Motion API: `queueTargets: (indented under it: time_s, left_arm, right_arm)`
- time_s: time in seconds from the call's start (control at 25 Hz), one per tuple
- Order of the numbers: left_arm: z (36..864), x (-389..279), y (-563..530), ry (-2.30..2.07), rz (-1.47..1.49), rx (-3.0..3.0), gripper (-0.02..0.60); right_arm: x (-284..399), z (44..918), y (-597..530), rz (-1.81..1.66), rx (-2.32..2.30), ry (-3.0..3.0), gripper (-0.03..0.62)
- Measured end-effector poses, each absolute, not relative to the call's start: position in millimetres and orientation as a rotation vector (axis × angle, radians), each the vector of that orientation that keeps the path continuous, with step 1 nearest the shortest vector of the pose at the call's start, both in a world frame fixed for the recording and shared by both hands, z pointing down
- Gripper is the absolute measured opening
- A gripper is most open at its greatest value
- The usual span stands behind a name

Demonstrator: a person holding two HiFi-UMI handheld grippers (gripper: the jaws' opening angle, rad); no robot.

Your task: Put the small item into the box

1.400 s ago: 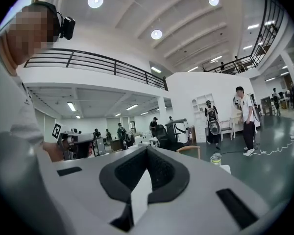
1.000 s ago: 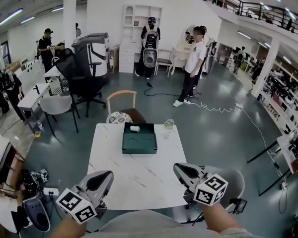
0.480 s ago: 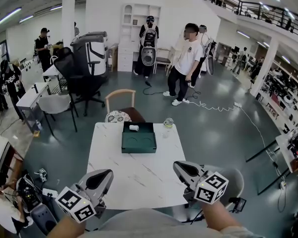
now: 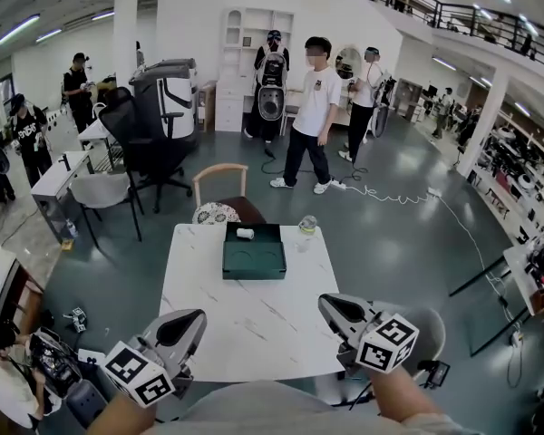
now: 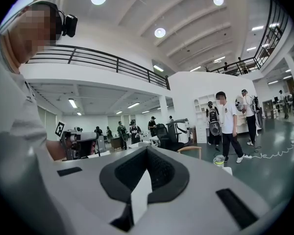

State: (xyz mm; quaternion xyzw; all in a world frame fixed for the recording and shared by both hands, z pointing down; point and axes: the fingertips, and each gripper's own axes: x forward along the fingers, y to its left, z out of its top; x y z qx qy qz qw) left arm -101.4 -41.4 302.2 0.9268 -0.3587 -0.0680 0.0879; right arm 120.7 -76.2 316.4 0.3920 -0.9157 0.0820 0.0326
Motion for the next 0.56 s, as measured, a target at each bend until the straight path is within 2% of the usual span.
queueTargets:
  time_s: [0.56]
  left_arm:
    - [301.1,-108.6,-33.3,-1.083,-0.219,2.75,0.003]
  right_arm:
    - [116.1,315.5,-67.9,0.242,1.187,-2.819,0.008]
